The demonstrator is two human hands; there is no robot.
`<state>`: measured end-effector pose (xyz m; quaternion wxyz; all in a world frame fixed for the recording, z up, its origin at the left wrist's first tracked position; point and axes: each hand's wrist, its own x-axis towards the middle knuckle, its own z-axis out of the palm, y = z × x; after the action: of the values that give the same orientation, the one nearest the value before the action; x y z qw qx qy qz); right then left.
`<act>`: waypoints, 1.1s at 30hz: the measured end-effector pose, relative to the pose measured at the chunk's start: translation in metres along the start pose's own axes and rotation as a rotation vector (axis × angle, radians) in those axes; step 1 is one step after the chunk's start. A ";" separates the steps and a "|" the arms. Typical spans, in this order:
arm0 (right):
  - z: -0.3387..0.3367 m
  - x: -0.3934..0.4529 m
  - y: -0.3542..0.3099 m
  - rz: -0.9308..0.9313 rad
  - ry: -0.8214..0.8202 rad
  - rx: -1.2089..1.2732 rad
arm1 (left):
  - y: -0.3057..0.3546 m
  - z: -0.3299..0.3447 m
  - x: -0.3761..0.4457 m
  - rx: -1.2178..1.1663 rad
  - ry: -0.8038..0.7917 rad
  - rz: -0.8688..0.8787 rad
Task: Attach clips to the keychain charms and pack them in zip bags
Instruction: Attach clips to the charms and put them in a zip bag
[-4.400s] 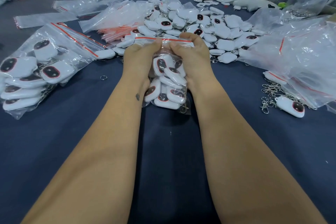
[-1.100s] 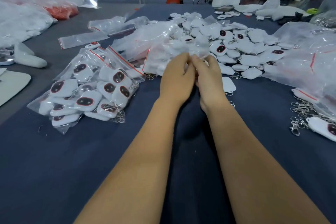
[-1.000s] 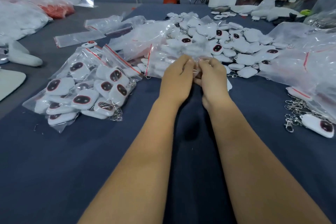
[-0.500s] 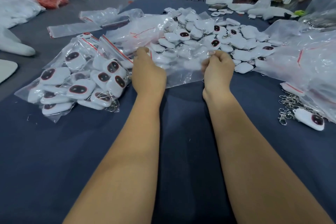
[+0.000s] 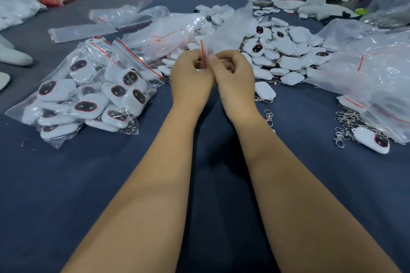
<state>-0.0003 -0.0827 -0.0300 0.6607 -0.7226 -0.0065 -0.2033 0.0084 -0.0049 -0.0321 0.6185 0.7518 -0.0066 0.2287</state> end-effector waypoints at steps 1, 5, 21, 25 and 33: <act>-0.002 0.003 0.000 0.023 0.034 0.020 | -0.001 0.000 0.000 0.041 -0.041 0.026; -0.013 0.012 0.000 0.108 0.129 0.110 | 0.001 0.000 0.000 0.083 -0.242 0.090; -0.014 0.009 -0.001 0.188 -0.041 0.446 | 0.001 -0.005 -0.003 0.047 0.146 0.131; -0.016 0.011 -0.002 0.148 0.027 0.361 | 0.007 -0.009 -0.003 -0.022 0.380 0.339; -0.041 0.022 -0.001 0.307 0.101 0.599 | 0.017 -0.035 0.017 -0.275 0.767 0.327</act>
<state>0.0078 -0.1276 -0.0205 0.8660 -0.4780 0.0754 -0.1259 0.0070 0.0288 -0.0062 0.6262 0.5124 0.0743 0.5829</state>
